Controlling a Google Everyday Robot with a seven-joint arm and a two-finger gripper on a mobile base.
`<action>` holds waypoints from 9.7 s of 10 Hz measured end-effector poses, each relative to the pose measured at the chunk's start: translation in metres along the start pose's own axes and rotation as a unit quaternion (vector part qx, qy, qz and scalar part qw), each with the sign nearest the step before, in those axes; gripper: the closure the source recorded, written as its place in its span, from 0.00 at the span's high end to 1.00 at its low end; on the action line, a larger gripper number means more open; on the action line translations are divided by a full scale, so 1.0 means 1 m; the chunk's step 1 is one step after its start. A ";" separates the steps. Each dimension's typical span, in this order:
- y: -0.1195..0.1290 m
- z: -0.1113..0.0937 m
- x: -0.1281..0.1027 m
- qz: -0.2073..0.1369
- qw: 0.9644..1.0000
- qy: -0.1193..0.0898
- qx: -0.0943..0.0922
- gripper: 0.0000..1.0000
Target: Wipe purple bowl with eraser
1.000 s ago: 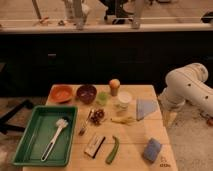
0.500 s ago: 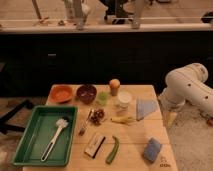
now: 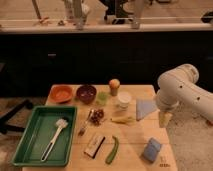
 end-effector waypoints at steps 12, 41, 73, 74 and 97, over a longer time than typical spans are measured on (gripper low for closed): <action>0.017 0.036 -0.080 -0.167 0.985 0.003 -0.033 0.80; 0.092 0.090 -0.289 -0.433 0.897 -0.069 -0.047 0.80; 0.074 0.115 -0.321 -0.422 0.906 -0.036 -0.016 0.00; 0.074 0.110 -0.322 -0.424 0.905 -0.037 -0.015 0.00; -0.009 0.045 -0.350 -0.361 0.932 -0.039 0.022 0.00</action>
